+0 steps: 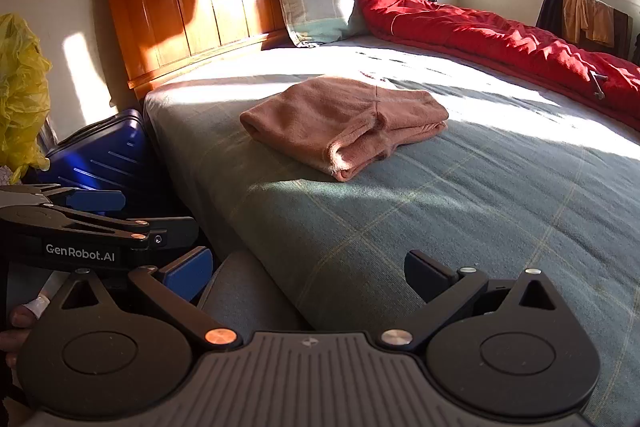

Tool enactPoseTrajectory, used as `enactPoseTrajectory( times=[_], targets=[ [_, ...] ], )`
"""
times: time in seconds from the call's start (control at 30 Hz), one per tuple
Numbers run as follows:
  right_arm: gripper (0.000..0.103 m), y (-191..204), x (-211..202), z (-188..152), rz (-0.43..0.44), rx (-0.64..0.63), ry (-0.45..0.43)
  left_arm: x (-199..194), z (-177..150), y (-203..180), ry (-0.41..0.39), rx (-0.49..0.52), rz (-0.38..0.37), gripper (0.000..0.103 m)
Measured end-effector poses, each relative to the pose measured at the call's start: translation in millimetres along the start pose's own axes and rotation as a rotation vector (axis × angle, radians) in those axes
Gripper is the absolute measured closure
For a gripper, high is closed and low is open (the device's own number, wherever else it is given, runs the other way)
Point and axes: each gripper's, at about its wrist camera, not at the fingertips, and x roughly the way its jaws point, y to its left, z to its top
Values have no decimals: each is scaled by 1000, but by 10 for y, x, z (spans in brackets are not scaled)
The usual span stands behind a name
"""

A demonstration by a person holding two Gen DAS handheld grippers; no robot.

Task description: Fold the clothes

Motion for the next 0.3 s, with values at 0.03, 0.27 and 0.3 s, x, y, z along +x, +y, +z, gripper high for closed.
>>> enactPoseTrajectory(
  times=[0.03,0.27,0.3],
  targets=[
    [0,-2,2,-1,-1,1,0,3,0,-1,1,1,1,0],
    [0,-13,9,-8,-1,6,0,18,-4,-6,5,-2,-9,0],
    [0,-15,10,-8,0,6,0,18,-4,-6,6,-3,-11,0]
  ],
)
